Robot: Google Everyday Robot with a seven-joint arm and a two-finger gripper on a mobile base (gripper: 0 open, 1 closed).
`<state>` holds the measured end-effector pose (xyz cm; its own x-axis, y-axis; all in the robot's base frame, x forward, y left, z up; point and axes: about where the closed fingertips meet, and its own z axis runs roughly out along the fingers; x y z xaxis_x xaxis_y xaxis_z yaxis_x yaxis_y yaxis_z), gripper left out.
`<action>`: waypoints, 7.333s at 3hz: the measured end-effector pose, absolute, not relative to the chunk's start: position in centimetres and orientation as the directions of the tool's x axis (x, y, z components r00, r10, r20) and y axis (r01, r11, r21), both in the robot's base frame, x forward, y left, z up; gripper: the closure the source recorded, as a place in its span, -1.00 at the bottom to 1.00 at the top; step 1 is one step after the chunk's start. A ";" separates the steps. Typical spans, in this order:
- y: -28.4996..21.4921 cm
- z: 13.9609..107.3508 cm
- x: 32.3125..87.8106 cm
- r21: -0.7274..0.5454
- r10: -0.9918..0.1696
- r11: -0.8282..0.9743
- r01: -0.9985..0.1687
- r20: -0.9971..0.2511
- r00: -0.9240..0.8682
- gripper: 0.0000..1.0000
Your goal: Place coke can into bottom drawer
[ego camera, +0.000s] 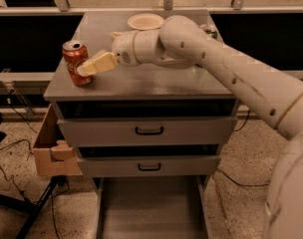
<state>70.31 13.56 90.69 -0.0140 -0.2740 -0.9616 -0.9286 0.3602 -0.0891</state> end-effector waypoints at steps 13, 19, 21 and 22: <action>-8.6 77.7 49.9 -0.220 -0.326 0.567 -0.794 -0.945 0.029 1.00; -5.7 45.7 47.2 0.020 -0.265 0.536 -0.844 -0.945 -0.191 1.00; -3.5 43.0 48.6 0.040 -0.247 0.515 -0.856 -0.950 -0.193 1.00; -1.3 38.4 51.2 0.037 -0.228 0.496 -0.868 -0.959 -0.171 1.00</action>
Offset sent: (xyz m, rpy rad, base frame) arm -0.0081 0.0696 -0.0028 0.0347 0.0076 0.0858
